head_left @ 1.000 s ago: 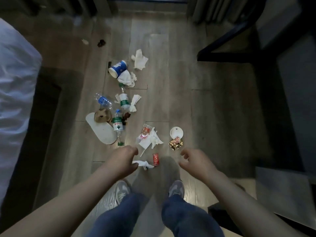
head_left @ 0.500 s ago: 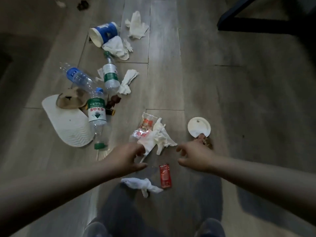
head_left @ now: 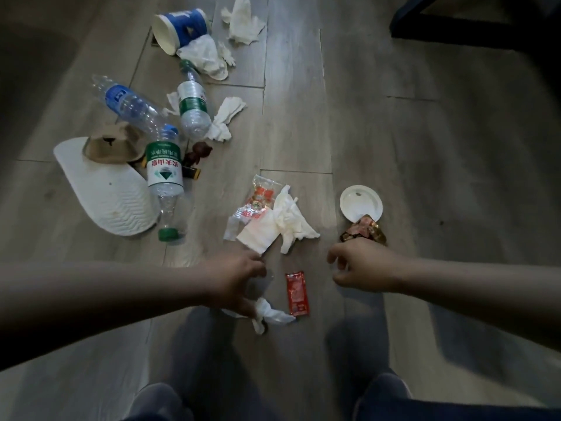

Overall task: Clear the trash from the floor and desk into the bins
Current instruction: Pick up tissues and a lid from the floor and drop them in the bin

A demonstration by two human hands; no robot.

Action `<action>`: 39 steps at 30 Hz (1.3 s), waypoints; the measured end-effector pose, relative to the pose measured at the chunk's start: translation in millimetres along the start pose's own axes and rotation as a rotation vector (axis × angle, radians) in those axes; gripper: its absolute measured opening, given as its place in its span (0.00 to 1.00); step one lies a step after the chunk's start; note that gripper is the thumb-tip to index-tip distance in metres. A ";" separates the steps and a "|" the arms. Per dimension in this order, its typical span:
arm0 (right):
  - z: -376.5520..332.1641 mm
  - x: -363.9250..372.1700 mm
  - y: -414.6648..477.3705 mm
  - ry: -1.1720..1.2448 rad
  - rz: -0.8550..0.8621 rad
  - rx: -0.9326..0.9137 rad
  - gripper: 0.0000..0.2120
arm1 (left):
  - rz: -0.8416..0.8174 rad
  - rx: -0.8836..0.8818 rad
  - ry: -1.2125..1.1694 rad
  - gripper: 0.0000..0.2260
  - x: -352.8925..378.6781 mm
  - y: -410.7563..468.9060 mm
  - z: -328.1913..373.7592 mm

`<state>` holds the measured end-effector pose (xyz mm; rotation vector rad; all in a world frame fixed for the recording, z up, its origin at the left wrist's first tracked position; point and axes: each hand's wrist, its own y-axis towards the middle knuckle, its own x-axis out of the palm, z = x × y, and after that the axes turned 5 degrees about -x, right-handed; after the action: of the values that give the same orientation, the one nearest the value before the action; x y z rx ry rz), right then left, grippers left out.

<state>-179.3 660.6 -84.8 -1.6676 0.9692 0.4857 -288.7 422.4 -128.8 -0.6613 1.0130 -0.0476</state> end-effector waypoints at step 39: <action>78.1 -0.7 14.1 -0.031 0.257 0.145 0.29 | 0.016 -0.086 -0.139 0.21 2.1 55.4 62.5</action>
<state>-178.7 732.7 -117.9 -1.4095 1.1751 0.5959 -252.1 497.0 -137.8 -0.7250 0.8902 0.0553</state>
